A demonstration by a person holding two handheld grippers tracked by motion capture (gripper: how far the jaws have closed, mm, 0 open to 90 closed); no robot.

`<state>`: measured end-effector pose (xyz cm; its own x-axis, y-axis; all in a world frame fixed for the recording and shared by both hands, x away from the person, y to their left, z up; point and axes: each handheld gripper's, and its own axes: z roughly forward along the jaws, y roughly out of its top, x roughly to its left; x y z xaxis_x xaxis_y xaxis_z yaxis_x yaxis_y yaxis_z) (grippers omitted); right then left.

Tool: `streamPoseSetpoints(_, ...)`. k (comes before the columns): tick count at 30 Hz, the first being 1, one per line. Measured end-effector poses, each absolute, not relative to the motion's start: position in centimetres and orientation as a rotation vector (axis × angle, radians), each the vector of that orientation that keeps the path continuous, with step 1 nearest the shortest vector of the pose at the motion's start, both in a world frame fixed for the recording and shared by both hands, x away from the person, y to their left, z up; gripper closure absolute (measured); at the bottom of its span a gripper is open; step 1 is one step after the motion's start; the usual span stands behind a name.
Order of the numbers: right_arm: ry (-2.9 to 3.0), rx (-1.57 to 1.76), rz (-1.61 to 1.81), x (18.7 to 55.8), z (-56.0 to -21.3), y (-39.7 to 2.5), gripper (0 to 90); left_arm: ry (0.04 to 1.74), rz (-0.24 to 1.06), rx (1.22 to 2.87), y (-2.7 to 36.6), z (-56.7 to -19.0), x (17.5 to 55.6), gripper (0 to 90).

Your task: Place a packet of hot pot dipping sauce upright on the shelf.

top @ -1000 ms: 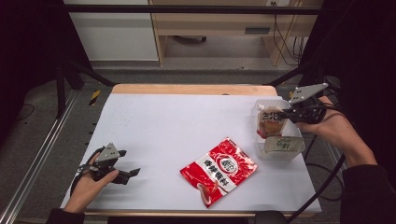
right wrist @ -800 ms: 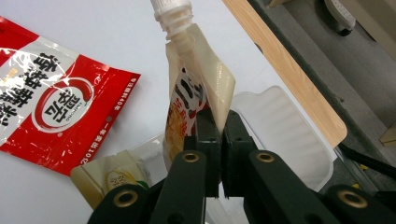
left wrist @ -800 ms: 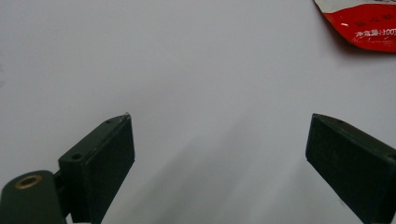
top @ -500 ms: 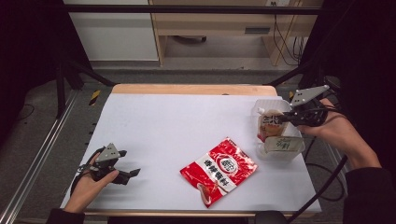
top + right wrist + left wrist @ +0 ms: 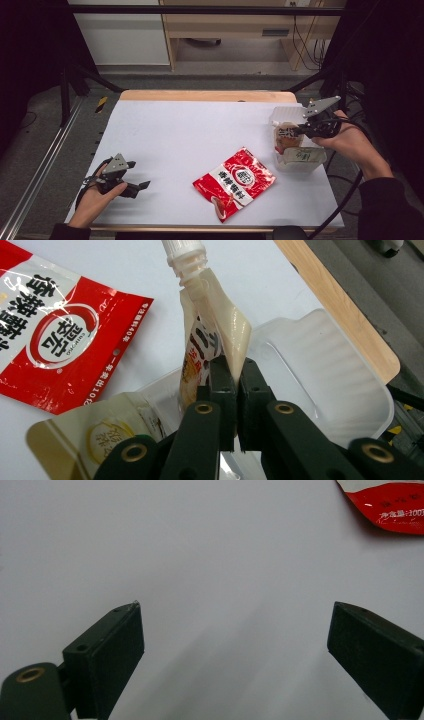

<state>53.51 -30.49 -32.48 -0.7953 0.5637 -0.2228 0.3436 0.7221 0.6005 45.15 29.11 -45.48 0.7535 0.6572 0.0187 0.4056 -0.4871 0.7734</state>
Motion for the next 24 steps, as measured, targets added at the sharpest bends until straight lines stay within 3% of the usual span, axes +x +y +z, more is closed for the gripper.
streamPoseSetpoints(24,2.577,0.743,0.738,53.7,-34.0,-30.7,84.4,0.784,0.391,2.159,29.0,-45.6,45.1,7.8)
